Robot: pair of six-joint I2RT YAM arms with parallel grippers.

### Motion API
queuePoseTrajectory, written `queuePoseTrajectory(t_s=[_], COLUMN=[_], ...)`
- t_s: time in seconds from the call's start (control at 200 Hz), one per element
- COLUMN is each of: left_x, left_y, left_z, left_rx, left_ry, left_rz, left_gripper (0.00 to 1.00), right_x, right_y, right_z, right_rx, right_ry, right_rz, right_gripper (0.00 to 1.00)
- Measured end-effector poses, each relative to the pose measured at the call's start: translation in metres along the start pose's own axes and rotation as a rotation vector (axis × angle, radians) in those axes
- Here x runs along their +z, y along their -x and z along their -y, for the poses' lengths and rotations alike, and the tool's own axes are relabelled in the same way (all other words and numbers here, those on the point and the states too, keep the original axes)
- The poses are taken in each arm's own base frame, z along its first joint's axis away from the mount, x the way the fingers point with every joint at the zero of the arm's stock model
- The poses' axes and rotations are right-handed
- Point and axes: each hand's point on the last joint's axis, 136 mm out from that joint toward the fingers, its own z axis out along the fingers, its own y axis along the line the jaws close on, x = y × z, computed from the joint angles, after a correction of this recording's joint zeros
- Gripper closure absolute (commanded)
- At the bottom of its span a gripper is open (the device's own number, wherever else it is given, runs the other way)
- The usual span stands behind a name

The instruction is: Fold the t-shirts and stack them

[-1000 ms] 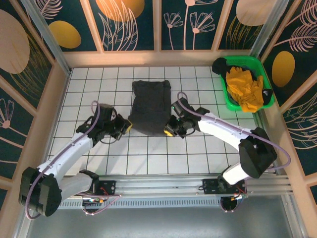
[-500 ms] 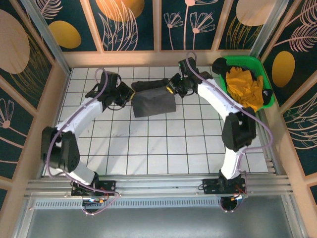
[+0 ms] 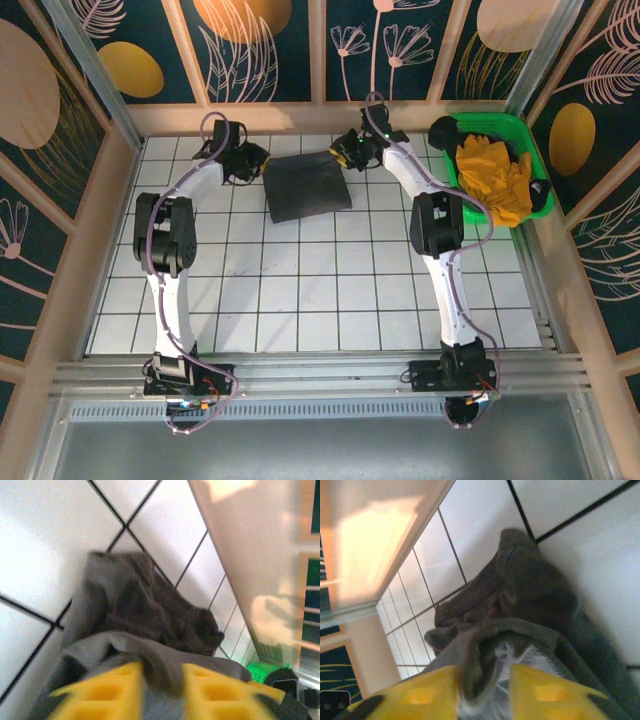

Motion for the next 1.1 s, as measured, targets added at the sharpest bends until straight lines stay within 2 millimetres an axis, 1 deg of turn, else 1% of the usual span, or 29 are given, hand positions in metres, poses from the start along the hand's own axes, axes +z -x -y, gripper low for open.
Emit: queuePoseTrajectory(t_s=[0.08, 0.15, 0.185, 0.225, 0.255, 0.325, 0.35, 0.365, 0.395, 0.435, 0.465, 0.481, 0.491, 0.526, 0.536, 0.581, 0.601, 0.616, 0.661, 0.706, 0.771, 0.891, 0.976, 1.036, 1.096], left_x=[-0.003, -0.012, -0.018, -0.028, -0.038, -0.061, -0.069, -0.073, -0.080, -0.085, -0.086, -0.086, -0.086, -0.084, -0.083, -0.078, -0.076, -0.074, -0.069, -0.064, -0.055, -0.032, -0.020, -0.008, 0.002], left_y=[0.016, 0.027, 0.029, 0.026, 0.020, -0.002, -0.013, -0.019, -0.034, -0.055, -0.072, -0.082, -0.088, -0.112, -0.116, -0.145, -0.156, -0.165, -0.184, -0.197, -0.205, -0.210, -0.214, -0.215, -0.216], left_z=[0.001, 0.004, 0.004, 0.002, -0.001, -0.006, -0.006, -0.005, -0.004, 0.001, 0.005, 0.007, 0.009, 0.012, 0.012, 0.013, 0.012, 0.010, 0.006, 0.004, 0.006, 0.004, -0.003, -0.004, -0.006], left_rx=[0.009, 0.018, 0.019, 0.015, 0.010, -0.005, -0.013, -0.014, -0.019, -0.025, -0.030, -0.032, -0.037, -0.048, -0.050, -0.075, -0.086, -0.098, -0.135, -0.172, -0.228, -0.333, -0.386, -0.422, -0.447], left_ry=[-0.002, -0.006, -0.010, -0.013, -0.013, -0.019, -0.029, -0.035, -0.049, -0.072, -0.090, -0.099, -0.106, -0.121, -0.122, -0.135, -0.134, -0.131, -0.124, -0.117, -0.129, -0.134, -0.114, -0.101, -0.083], left_rz=[0.043, 0.084, 0.098, 0.111, 0.114, 0.105, 0.097, 0.091, 0.078, 0.054, 0.030, 0.015, 0.007, -0.029, -0.036, -0.082, -0.099, -0.113, -0.139, -0.154, -0.155, -0.150, -0.151, -0.153, -0.153], left_gripper=[0.44, 0.42, 0.41, 0.41, 0.41, 0.41, 0.41, 0.38, 0.37, 0.37, 0.34, 0.34, 0.32, 0.31, 0.31, 0.31, 0.31, 0.29, 0.28, 0.27, 0.27, 0.27, 0.27, 0.27, 0.27], right_x=[0.004, 0.000, -0.004, -0.010, -0.016, -0.035, -0.044, -0.050, -0.062, -0.082, -0.096, -0.106, -0.109, -0.128, -0.134, -0.155, -0.162, -0.168, -0.183, -0.193, -0.200, -0.200, -0.198, -0.201, -0.206], right_y=[0.007, 0.013, 0.016, 0.017, 0.017, 0.011, 0.008, 0.006, 0.001, -0.008, -0.016, -0.020, -0.022, -0.032, -0.034, -0.047, -0.052, -0.056, -0.067, -0.076, -0.085, -0.095, -0.097, -0.099, -0.098], right_z=[0.007, 0.010, 0.007, 0.005, 0.004, -0.001, -0.003, -0.004, -0.007, -0.010, -0.011, -0.013, -0.013, -0.014, -0.015, -0.016, -0.015, -0.014, -0.011, -0.005, 0.005, 0.024, 0.031, 0.035, 0.034], right_rx=[-0.036, -0.066, -0.087, -0.108, -0.119, -0.141, -0.144, -0.146, -0.151, -0.157, -0.159, -0.159, -0.161, -0.163, -0.164, -0.158, -0.162, -0.153, -0.148, -0.133, -0.108, -0.073, -0.057, -0.047, -0.044], right_ry=[0.012, 0.015, 0.020, 0.021, 0.018, 0.014, 0.012, 0.010, 0.014, 0.022, 0.029, 0.037, 0.040, 0.060, 0.065, 0.096, 0.106, 0.115, 0.142, 0.158, 0.165, 0.140, 0.129, 0.124, 0.127], right_rz=[-0.007, -0.003, 0.006, 0.015, 0.019, 0.031, 0.038, 0.040, 0.052, 0.070, 0.081, 0.094, 0.097, 0.118, 0.124, 0.152, 0.157, 0.165, 0.180, 0.187, 0.188, 0.174, 0.168, 0.170, 0.178], right_gripper=[0.41, 0.38, 0.37, 0.37, 0.37, 0.37, 0.37, 0.37, 0.37, 0.37, 0.36, 0.36, 0.36, 0.35, 0.35, 0.34, 0.33, 0.33, 0.33, 0.32, 0.32, 0.33, 0.33, 0.33, 0.33])
